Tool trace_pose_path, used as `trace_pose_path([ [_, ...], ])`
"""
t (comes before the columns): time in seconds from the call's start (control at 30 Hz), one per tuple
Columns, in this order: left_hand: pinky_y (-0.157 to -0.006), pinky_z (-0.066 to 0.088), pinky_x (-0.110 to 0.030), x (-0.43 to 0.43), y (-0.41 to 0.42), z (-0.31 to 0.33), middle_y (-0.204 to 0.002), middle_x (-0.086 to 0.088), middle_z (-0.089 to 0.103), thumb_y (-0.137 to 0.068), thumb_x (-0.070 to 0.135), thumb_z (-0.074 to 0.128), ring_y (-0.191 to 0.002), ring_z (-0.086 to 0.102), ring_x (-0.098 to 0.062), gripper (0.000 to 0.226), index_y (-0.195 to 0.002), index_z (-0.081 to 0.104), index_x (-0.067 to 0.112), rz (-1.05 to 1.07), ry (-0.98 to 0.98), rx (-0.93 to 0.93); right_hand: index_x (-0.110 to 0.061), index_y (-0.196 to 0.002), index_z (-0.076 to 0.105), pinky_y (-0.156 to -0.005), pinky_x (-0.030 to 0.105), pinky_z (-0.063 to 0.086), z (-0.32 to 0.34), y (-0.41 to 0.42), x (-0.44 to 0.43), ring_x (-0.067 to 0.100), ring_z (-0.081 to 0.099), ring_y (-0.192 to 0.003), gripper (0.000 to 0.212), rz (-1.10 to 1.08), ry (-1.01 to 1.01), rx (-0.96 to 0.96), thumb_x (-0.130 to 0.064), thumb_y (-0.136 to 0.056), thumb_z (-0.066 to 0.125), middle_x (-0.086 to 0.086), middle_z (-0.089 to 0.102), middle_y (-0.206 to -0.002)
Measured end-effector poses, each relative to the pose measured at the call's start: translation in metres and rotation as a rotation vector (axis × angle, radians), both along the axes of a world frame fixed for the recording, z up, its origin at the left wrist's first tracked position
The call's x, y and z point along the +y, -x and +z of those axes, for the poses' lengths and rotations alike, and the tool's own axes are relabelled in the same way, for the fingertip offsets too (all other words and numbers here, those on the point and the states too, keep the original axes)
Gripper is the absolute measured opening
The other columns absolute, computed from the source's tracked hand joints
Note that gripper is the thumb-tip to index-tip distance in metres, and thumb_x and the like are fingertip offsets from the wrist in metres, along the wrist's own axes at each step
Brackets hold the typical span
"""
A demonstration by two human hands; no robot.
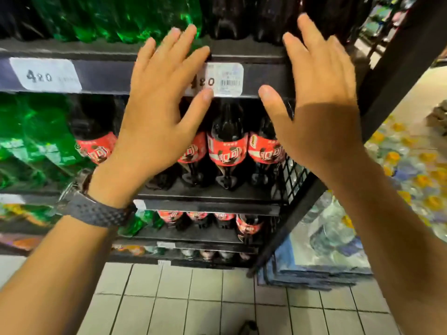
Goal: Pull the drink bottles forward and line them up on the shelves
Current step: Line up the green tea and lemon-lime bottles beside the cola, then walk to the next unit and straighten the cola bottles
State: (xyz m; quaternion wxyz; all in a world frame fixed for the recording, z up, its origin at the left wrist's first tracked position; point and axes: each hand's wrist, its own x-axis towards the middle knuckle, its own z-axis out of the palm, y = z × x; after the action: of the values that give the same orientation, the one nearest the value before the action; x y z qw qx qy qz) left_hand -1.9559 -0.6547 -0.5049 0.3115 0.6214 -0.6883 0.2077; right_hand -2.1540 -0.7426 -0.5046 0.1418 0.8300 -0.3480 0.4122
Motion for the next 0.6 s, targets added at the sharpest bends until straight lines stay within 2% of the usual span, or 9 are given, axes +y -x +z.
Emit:
trace_pose_path([
  [0.1,-0.118,0.016,-0.040,0.027,0.010,-0.020,-0.153,-0.011,0.030,-0.100,0.019,0.046,-0.144,0.022,-0.020,0.039,-0.138,0.046,0.008,-0.174,0.037,0.281,0.000,-0.141,0.038,-0.118,0.046,0.011,-0.025,0.009,0.016,0.033,0.020,-0.143,0.056,0.017,-0.045,0.006,-0.031,-0.096,0.046,0.019,0.026,-0.153],
  [0.2,-0.113,0.029,-0.035,0.062,0.014,-0.053,-0.146,-0.005,0.043,-0.097,0.015,0.051,-0.137,0.037,-0.015,0.036,-0.133,0.051,0.008,-0.219,0.005,0.433,0.002,-0.137,0.041,-0.115,0.051,0.019,-0.064,0.024,0.048,0.036,0.019,-0.143,0.049,0.068,-0.160,-0.058,-0.026,-0.098,0.047,0.022,0.026,-0.151],
  [0.27,-0.106,0.039,-0.035,0.088,0.014,-0.081,-0.135,0.003,0.054,-0.097,0.021,0.051,-0.126,0.049,-0.012,0.034,-0.131,0.053,0.014,-0.240,-0.135,0.635,0.001,-0.135,0.044,-0.116,0.040,0.021,-0.095,0.036,0.080,0.029,0.024,-0.142,0.048,0.072,-0.331,-0.095,-0.026,-0.096,0.051,0.018,0.031,-0.149],
  [0.33,-0.101,0.045,-0.034,0.115,0.017,-0.110,-0.125,0.008,0.062,-0.096,0.028,0.052,-0.116,0.057,-0.010,0.033,-0.128,0.055,0.020,-0.255,-0.341,0.942,-0.007,-0.137,0.043,-0.113,0.026,0.026,-0.127,0.049,0.119,0.017,0.031,-0.138,0.049,0.053,-0.622,-0.140,-0.028,-0.095,0.053,0.008,0.036,-0.148],
  [0.4,-0.095,0.049,-0.027,0.136,0.017,-0.139,-0.115,0.008,0.067,-0.094,0.028,0.052,-0.108,0.063,-0.010,0.031,-0.124,0.057,0.020,-0.217,-0.474,1.095,-0.018,-0.133,0.046,-0.094,0.013,0.040,-0.156,0.062,0.158,0.001,0.049,-0.118,0.041,0.033,-0.943,-0.216,-0.030,-0.095,0.054,0.000,0.050,-0.134],
  [0.47,-0.085,0.052,-0.022,0.154,0.021,-0.168,-0.106,0.004,0.071,-0.096,0.019,0.051,-0.097,0.067,-0.012,0.026,-0.120,0.060,0.015,-0.204,-0.586,1.187,-0.026,-0.128,0.051,-0.072,0.002,0.041,-0.188,0.080,0.193,-0.013,0.057,-0.092,0.035,-0.044,-1.239,-0.276,-0.035,-0.094,0.054,-0.009,0.061,-0.114],
  [0.53,-0.072,0.052,-0.016,0.167,0.030,-0.193,-0.097,0.002,0.073,-0.097,0.011,0.049,-0.087,0.069,-0.012,0.022,-0.114,0.062,0.011,-0.201,-0.716,1.262,-0.026,-0.120,0.058,-0.074,0.009,0.045,-0.220,0.099,0.228,-0.005,0.061,-0.087,0.027,-0.085,-1.458,-0.333,-0.033,-0.094,0.054,-0.011,0.065,-0.102],
  [0.6,-0.068,0.051,-0.015,0.174,0.042,-0.215,-0.094,0.000,0.073,-0.097,0.008,0.046,-0.082,0.068,-0.010,0.022,-0.112,0.062,0.009,-0.199,-0.844,1.256,-0.018,-0.107,0.064,-0.076,0.030,0.051,-0.243,0.117,0.259,0.015,0.063,-0.083,0.015,-0.119,-1.645,-0.516,-0.020,-0.095,0.055,-0.003,0.066,-0.090],
])
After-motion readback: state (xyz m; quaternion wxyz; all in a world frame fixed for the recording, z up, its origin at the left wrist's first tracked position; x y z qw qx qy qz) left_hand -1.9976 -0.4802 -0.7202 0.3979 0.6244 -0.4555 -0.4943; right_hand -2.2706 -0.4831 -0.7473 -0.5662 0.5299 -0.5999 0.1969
